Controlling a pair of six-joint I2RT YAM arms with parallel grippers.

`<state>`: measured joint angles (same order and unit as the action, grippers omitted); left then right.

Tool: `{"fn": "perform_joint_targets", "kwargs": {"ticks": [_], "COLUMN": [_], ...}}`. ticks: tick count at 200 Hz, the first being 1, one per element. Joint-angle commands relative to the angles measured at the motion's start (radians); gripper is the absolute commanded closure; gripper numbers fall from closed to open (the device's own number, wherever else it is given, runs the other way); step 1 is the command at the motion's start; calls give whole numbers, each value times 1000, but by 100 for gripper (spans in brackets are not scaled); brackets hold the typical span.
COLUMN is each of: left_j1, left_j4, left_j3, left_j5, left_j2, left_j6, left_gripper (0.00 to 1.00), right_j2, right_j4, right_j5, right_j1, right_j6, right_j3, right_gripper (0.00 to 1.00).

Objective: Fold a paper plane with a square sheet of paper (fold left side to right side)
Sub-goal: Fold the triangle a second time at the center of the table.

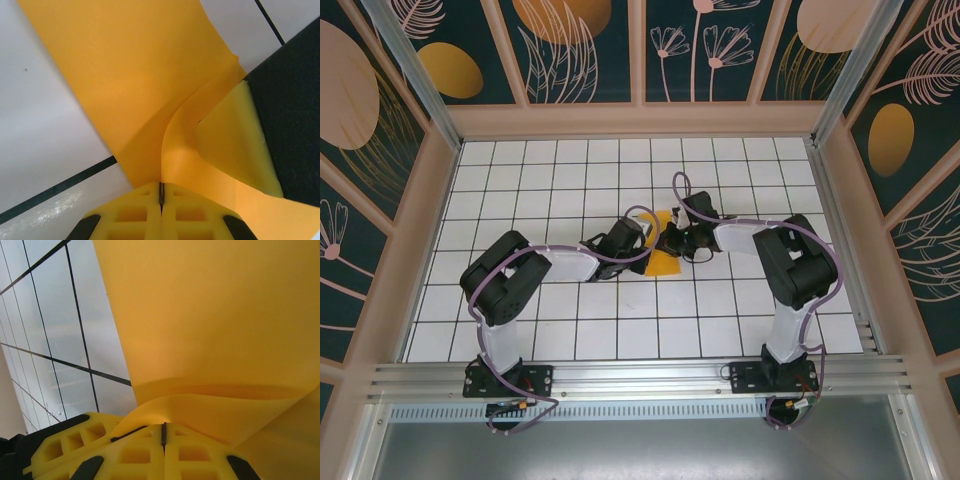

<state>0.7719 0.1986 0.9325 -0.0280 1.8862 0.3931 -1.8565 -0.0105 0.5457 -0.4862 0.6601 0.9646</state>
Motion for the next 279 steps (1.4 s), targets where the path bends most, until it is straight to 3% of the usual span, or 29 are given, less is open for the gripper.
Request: {"fn": "perform_joint_targets", "kwargs": {"ticks": [1, 137, 173, 208, 236, 261, 279], "left_j1": [-5, -6, -6, -5, -5, -5, -5], "left_j4": [-34, -49, -90, -129, -102, -44, -23], "left_j3": [-9, -2, 4, -16, -57, -72, -63], "left_j5": [-2, 2, 23, 24, -100, -284, -332], "left_j2": [33, -8, -86, -224, -283, -248, -214], "left_j6": [-23, -21, -16, -2, -3, 18, 28], "left_gripper": [100, 100, 82, 57, 53, 54, 55], "right_j2": [-19, -41, -43, -41, -42, -42, -40], "right_j4": [13, 30, 36, 42, 43, 46, 47], "right_j5": [-22, -72, -84, -84, -81, -81, -80], "right_j1": [-3, 2, 11, 14, 14, 14, 14], "right_j6": [-20, -30, -37, -43, -45, -45, -45], "right_j3": [-2, -95, -119, -114, -109, -106, -107], "right_gripper": [98, 98, 98, 98, 98, 98, 98]}}
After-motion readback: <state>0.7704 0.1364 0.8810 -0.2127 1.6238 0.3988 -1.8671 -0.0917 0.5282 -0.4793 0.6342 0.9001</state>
